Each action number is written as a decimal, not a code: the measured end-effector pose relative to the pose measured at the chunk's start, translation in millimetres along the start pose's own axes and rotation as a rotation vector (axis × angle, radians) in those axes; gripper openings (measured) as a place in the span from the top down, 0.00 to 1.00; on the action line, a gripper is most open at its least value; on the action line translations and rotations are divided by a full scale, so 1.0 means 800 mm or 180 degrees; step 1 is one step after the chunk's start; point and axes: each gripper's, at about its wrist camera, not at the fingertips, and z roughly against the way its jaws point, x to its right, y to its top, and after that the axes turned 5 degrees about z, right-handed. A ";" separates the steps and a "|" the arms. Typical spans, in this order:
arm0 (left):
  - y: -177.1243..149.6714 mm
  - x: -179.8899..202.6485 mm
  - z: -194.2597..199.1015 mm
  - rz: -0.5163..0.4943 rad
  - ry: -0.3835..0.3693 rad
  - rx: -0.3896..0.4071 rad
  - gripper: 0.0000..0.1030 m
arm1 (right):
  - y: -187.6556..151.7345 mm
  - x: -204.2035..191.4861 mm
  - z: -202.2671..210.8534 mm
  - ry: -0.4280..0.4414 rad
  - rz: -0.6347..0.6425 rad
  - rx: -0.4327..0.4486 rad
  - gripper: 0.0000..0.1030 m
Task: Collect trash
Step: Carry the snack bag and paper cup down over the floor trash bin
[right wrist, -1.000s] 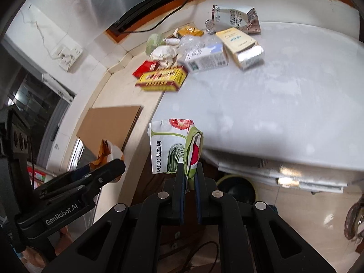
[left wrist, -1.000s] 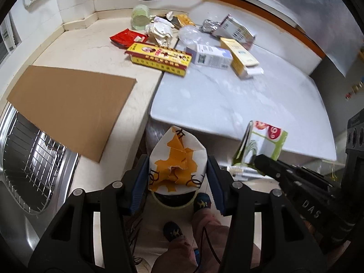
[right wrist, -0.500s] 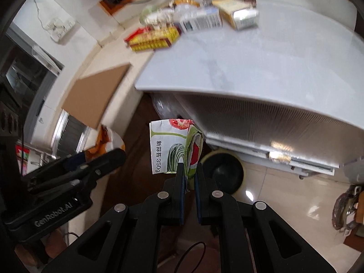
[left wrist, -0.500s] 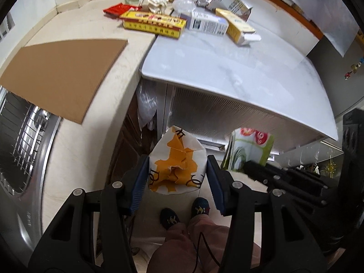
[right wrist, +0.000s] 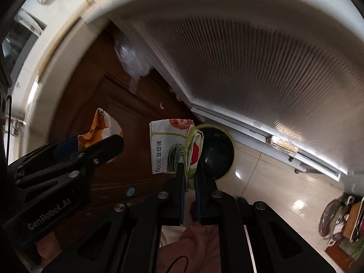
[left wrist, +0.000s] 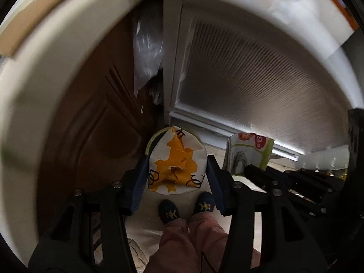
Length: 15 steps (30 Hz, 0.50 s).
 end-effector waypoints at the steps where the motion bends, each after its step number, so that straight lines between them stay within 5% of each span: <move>1: -0.003 -0.001 -0.016 0.0014 0.0037 -0.0016 0.54 | 0.000 0.006 -0.016 0.0003 0.0028 -0.0028 0.93; 4: -0.015 0.001 -0.053 -0.0048 0.0193 0.0034 0.54 | 0.002 0.019 -0.059 -0.0034 0.0123 -0.0098 0.93; 15: -0.032 0.000 -0.175 0.0064 0.0171 0.0025 0.54 | -0.017 0.062 -0.211 -0.0184 0.0466 -0.0137 0.93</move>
